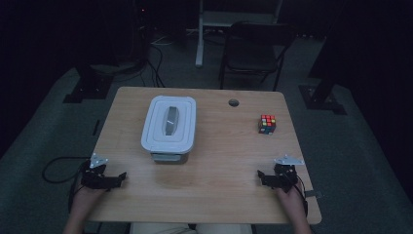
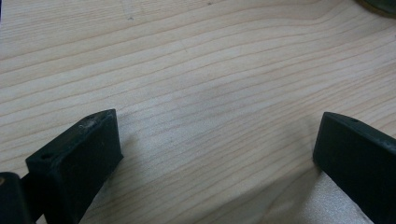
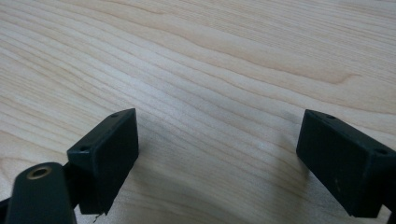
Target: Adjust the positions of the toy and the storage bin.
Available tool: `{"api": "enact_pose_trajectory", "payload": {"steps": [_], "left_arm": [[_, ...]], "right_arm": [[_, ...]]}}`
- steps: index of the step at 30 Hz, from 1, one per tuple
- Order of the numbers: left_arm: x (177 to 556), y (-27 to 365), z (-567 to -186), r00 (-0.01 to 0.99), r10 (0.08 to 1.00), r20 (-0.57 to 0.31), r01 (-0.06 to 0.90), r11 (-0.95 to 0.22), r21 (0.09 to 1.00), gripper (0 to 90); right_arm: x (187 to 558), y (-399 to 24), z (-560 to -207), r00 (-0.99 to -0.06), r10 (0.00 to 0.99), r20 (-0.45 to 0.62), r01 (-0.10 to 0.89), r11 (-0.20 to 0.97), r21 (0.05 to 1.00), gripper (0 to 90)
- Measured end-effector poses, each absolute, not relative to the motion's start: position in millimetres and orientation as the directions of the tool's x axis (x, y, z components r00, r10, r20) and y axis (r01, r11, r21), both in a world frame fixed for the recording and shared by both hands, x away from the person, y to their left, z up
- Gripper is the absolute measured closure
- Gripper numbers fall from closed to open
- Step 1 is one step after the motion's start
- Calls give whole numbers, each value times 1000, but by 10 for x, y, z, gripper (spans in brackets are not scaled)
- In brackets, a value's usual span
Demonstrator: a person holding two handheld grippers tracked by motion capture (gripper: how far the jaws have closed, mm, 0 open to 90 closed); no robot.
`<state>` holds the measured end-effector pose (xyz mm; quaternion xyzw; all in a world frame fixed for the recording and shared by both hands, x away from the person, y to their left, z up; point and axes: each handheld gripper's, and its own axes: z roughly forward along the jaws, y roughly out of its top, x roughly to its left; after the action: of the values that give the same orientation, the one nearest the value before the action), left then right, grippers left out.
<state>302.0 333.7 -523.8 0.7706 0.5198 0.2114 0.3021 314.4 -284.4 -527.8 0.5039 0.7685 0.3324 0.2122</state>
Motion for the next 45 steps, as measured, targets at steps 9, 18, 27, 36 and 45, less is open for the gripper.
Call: {"api": "enact_pose_trajectory", "payload": {"steps": [9,18,27,36,45], "left_arm": [[3026,3333,-5238,382,924,13,669,-286,686,16],[3119,3217,-5186,430,903,19,688,-341,641,16],[3228,3184,-5133,435,900,5,672,-329,664,16],[3420,3133,-5138,442,897,-4,663,-323,675,16],[3625,3062,-5112,466,885,-12,644,-330,690,16]], "right_arm": [[3153,-2835,-5277,-396,918,9,636,267,724,125],[3258,-2692,-5272,-394,919,24,637,254,728,124],[3404,-2458,-5224,-443,896,15,614,291,734,124],[3632,-2177,-5161,-482,876,2,590,323,740,127],[3876,-1888,-5149,-510,860,1,568,336,752,127]]}}
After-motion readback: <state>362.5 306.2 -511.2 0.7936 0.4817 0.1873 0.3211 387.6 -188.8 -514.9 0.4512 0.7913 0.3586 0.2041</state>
